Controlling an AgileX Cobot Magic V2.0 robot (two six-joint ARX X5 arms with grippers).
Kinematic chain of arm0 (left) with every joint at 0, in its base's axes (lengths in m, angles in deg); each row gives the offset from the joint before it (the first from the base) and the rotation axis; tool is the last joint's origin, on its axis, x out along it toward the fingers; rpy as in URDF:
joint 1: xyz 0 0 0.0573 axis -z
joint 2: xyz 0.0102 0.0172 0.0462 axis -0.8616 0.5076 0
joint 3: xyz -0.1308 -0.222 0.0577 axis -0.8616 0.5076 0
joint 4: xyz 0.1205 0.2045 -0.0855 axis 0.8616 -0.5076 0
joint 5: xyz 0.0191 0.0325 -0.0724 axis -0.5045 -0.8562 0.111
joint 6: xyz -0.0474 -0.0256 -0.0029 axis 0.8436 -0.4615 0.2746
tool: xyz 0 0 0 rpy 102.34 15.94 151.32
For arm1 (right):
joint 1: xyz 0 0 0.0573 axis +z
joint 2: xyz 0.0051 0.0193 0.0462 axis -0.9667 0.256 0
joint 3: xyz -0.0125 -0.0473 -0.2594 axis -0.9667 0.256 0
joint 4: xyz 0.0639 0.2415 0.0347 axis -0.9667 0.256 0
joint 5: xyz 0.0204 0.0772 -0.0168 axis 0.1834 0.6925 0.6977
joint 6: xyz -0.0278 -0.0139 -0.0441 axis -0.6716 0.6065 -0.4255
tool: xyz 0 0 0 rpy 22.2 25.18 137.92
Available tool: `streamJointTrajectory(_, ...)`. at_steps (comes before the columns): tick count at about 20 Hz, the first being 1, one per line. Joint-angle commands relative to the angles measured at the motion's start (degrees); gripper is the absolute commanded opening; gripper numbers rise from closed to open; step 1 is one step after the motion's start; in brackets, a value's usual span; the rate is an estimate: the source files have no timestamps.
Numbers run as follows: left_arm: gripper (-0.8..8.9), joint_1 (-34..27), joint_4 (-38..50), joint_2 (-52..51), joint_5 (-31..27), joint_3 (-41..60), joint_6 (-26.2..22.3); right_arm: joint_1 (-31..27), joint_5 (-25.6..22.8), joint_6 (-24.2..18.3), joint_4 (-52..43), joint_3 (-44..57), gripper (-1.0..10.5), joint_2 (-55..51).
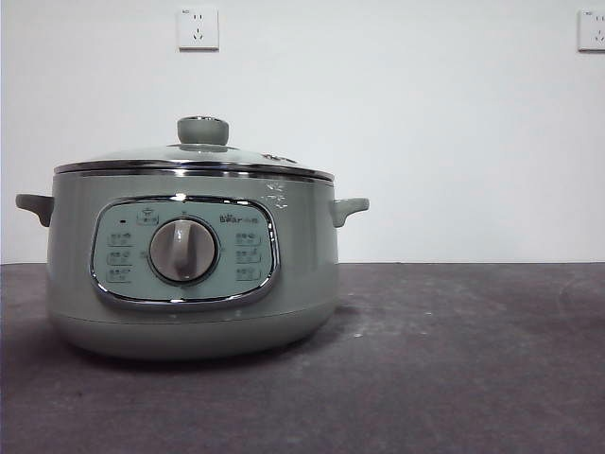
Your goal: Pick up the potato,open the lid,put the potato in the pot,close the lid
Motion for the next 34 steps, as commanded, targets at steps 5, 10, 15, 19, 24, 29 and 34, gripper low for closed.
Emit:
streamJointTrajectory(5, -0.09, 3.32, -4.26, -5.22, -11.69, 4.35, -0.9, 0.09, 0.07, 2.78, -19.63, 21.22, -0.2, -11.34)
streamJointTrajectory(10, -0.08, 7.52, 0.59, -11.74, -11.52, 14.97, -0.79, 0.07, 0.07, 3.8, -25.29, 29.9, -0.2, -15.76)
streamJointTrajectory(15, -0.03, 7.98, -3.45, -10.78, -11.56, 14.91, 0.59, 0.09, 0.09, 4.24, -25.24, 29.9, -0.2, -15.45)
streamJointTrajectory(19, -0.03, 7.98, -4.07, -9.97, -11.56, 14.91, 0.59, 0.07, 0.07, 4.24, -25.24, 29.88, -0.2, -15.47)
streamJointTrajectory(24, -0.03, 7.1, -4.42, -11.63, -11.91, 14.91, -5.92, 0.07, 0.04, 4.24, -25.24, 29.88, -0.2, -15.47)
streamJointTrajectory(29, -0.03, -6.43, -0.37, -18.86, -0.83, 17.27, -10.47, 0.09, 0.07, 4.22, -25.24, 29.88, -0.2, -15.47)
streamJointTrajectory(34, -0.03, -22.23, 6.4, -28.24, 5.88, 26.45, -10.43, 0.09, 0.07, 4.24, -25.24, 29.88, -0.2, -15.47)
